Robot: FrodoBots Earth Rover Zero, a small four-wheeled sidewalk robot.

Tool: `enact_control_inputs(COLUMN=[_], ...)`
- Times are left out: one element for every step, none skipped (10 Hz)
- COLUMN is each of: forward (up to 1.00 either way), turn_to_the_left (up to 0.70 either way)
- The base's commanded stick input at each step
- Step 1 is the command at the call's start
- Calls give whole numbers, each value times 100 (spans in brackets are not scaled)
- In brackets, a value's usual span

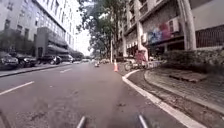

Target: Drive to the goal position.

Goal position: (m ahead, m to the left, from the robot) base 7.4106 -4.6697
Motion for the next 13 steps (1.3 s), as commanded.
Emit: enact_control_inputs(forward=[70,70,70,70,70,70,70,70,70,70,70,70,70], turn_to_the_left=[14,14,14,14,14,14,14,14,14,14,14,14,14])
